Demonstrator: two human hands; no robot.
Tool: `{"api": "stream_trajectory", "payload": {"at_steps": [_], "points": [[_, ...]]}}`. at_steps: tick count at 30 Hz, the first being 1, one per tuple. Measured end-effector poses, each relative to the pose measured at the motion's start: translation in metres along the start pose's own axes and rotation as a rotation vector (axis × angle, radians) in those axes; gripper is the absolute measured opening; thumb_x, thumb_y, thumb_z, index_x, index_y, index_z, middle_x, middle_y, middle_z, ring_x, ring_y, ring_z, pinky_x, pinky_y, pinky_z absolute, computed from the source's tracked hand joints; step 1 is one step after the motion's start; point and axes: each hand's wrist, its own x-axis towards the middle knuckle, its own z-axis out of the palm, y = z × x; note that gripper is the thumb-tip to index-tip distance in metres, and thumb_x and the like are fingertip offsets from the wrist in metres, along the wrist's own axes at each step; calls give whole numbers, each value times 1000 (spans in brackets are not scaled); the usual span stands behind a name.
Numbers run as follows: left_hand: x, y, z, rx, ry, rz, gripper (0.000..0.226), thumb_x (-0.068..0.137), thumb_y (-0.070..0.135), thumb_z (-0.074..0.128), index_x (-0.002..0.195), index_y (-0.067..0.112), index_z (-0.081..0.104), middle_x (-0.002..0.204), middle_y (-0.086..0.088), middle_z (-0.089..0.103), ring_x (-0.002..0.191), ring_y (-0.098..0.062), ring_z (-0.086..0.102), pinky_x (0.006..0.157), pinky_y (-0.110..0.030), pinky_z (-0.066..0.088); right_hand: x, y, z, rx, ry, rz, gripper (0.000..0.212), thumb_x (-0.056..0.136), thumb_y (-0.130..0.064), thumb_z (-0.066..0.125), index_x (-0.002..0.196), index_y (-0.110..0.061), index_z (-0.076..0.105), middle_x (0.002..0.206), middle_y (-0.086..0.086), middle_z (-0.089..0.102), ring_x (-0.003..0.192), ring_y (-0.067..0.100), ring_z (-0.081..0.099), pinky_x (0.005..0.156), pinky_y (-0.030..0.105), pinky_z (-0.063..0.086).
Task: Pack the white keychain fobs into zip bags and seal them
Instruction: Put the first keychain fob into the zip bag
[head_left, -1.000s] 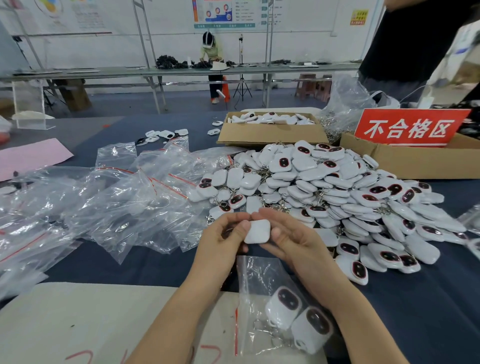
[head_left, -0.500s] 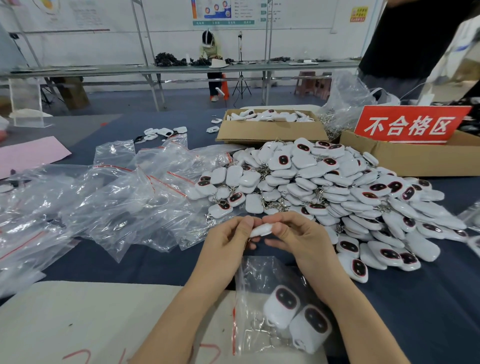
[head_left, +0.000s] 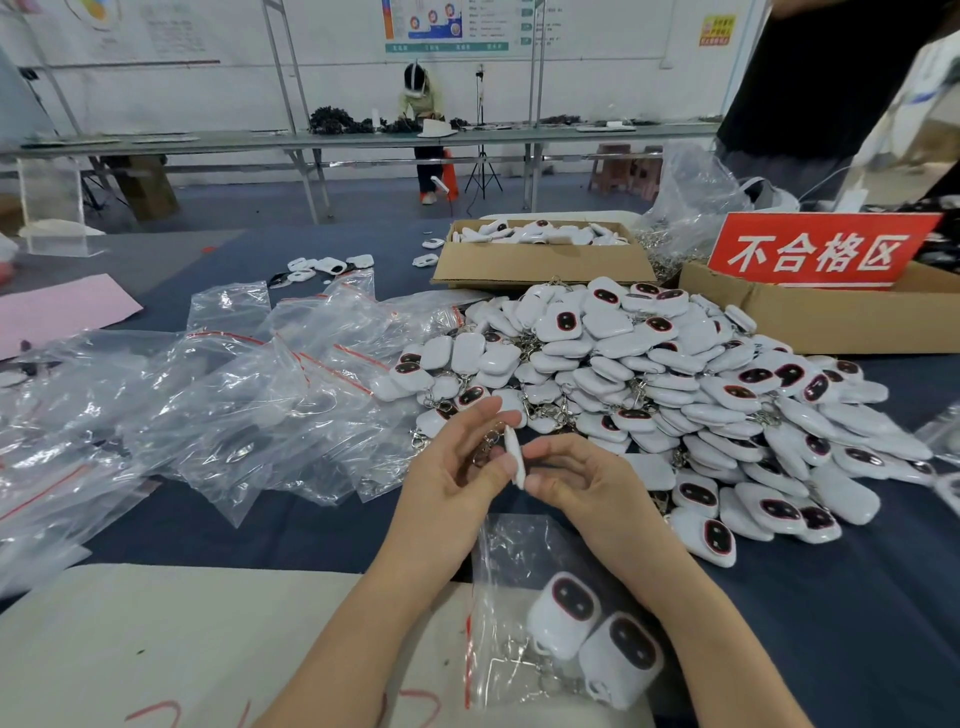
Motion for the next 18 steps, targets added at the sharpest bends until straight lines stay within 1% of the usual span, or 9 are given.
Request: {"api": "stream_trajectory", "payload": {"at_steps": [4, 6, 7, 9, 10, 11, 15, 18], "points": [[1, -1, -1, -3, -11, 0, 46, 97, -1, 62, 133, 27, 58, 127, 11, 70, 123, -3, 61, 107, -21, 45, 1, 1, 0, 15, -2, 3, 26, 86, 4, 71, 103, -15, 70, 102, 0, 76, 97, 12, 72, 83, 17, 54], [2, -3, -1, 26, 9, 4, 42, 97, 3, 63, 129, 31, 62, 125, 12, 70, 120, -1, 62, 105, -19, 47, 1, 2, -1, 14, -2, -3, 26, 88, 2, 70, 104, -18, 70, 101, -3, 76, 98, 12, 72, 85, 18, 55], [2, -5, -1, 53, 42, 4, 38, 97, 7, 65, 124, 33, 65, 119, 13, 72, 114, 0, 64, 100, -18, 50, 0, 2, -2, 15, 0, -7, 24, 90, -1, 68, 106, -19, 70, 101, -4, 77, 99, 11, 72, 87, 20, 55], [5, -9, -2, 98, 134, 4, 23, 96, 13, 67, 110, 31, 71, 96, 13, 76, 87, 0, 69, 81, -14, 53, -1, 2, -3, 36, 10, -22, 21, 96, -5, 62, 109, -20, 69, 98, 0, 77, 96, 12, 72, 87, 22, 57], [6, -10, -2, 99, 172, -2, 17, 97, 15, 66, 105, 29, 72, 84, 11, 75, 74, -1, 67, 73, -14, 52, -2, 2, -3, 46, 25, -32, 21, 97, -5, 59, 109, -20, 70, 96, 2, 77, 93, 12, 73, 84, 21, 57], [7, -12, -2, 90, 196, -13, 14, 98, 15, 65, 102, 26, 71, 77, 10, 74, 67, -3, 65, 68, -15, 53, -2, 3, -4, 49, 42, -42, 22, 98, -5, 58, 107, -20, 71, 93, 3, 77, 89, 12, 72, 82, 20, 57], [8, -15, -1, 92, 208, -35, 10, 99, 15, 64, 102, 21, 71, 74, 7, 73, 62, -4, 64, 62, -18, 55, -1, 3, -4, 31, 58, -58, 22, 96, -5, 61, 100, -23, 73, 89, 2, 77, 78, 10, 70, 75, 18, 56], [8, -14, -1, 103, 203, -44, 9, 99, 16, 64, 104, 19, 71, 73, 7, 72, 61, -4, 63, 61, -20, 55, -1, 4, -5, 28, 58, -58, 22, 96, -6, 61, 100, -25, 73, 88, 1, 77, 77, 10, 70, 74, 18, 55]]}}
